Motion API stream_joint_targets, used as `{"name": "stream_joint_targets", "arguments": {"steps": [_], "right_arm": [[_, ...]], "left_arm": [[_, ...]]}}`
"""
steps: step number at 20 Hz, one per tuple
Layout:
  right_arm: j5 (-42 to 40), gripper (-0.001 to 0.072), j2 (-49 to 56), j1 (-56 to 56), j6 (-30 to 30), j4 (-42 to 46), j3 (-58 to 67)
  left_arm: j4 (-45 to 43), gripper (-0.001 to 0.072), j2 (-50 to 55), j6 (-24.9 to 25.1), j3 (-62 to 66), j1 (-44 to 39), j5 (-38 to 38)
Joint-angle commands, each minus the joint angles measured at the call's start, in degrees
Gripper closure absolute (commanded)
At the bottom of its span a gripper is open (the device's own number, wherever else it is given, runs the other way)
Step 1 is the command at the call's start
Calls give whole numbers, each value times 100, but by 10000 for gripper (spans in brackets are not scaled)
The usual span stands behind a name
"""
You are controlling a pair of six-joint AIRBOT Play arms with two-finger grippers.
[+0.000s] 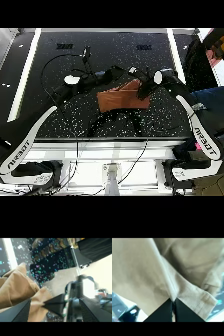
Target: Fold the clothes and pants, and hang the long-sleeved shirts on hangers.
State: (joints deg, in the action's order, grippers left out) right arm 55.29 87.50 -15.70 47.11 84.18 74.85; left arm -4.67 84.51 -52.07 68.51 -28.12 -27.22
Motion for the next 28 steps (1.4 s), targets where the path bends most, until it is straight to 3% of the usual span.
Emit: {"name": "stream_joint_targets", "arguments": {"steps": [1,8,13,14,15,16,19,22,23,28], "right_arm": [[-837,699,-247,-7,-31,9,4],[-2310,699,-162,-138,-24,-52,2],[-1875,679,44,-107,-7,72,2],[-1945,504,61,-107,-11,79,2],[-2098,282,61,-107,-7,72,2],[-2275,224,59,-107,44,72,2],[-2599,226,35,-24,859,109,2],[-2452,235,28,483,3008,101,2],[-2282,234,31,713,3381,-13,2],[-940,223,321,1864,3418,-1172,48]], "left_arm": [[0,3,4,2,0,2,0],[0,3,4,2,0,2,0],[0,3,4,2,0,2,0],[0,3,4,0,0,2,0],[0,3,4,0,0,2,0],[0,3,4,2,0,2,0],[0,3,4,2,0,2,0],[0,3,4,2,0,2,0],[0,3,4,2,0,2,0],[-2,3,4,2,0,2,0]]}}
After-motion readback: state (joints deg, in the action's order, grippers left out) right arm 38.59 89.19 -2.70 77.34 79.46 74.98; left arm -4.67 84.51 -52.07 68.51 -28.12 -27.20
